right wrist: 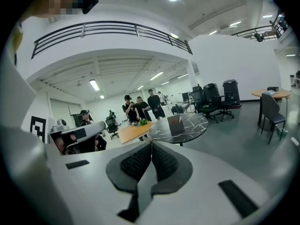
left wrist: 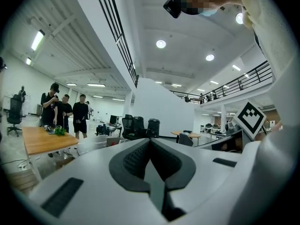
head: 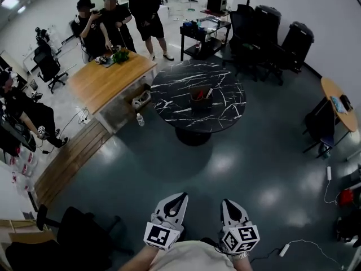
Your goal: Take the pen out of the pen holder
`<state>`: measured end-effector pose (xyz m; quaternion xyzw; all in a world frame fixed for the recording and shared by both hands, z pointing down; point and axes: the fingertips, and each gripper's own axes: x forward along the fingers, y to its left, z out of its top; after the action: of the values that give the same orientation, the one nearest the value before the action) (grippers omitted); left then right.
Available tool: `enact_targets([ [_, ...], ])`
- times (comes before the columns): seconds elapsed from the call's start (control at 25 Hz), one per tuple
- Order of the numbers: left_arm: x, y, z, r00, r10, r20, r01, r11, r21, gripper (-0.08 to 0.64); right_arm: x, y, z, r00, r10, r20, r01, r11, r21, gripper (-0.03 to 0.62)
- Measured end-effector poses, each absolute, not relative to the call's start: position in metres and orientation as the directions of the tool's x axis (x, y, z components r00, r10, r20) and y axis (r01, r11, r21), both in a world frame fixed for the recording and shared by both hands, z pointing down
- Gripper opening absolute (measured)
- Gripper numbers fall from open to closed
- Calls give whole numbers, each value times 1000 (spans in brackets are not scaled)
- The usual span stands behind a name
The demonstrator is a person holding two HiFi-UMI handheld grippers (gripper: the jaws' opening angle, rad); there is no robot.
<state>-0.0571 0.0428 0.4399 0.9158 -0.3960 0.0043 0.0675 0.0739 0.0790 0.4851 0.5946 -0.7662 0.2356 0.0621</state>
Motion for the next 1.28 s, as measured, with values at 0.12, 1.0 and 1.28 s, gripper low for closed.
enact_targets([
  [0.12,-74,5,430,682,-732,11,-726,-675,132,11,55,47,484,-277,-885,374,-942,173,-288,18],
  [1.0,-71,-235,468,593,-792,143,-805,-583,111,11,70,-237,511,-377,-844,381,-916,278,-290,18],
  [1.28,-21,-342,470,558,-819,137,-830,-550,90,11,119,-345,516,-427,-812,397,-899,335,-282,18],
])
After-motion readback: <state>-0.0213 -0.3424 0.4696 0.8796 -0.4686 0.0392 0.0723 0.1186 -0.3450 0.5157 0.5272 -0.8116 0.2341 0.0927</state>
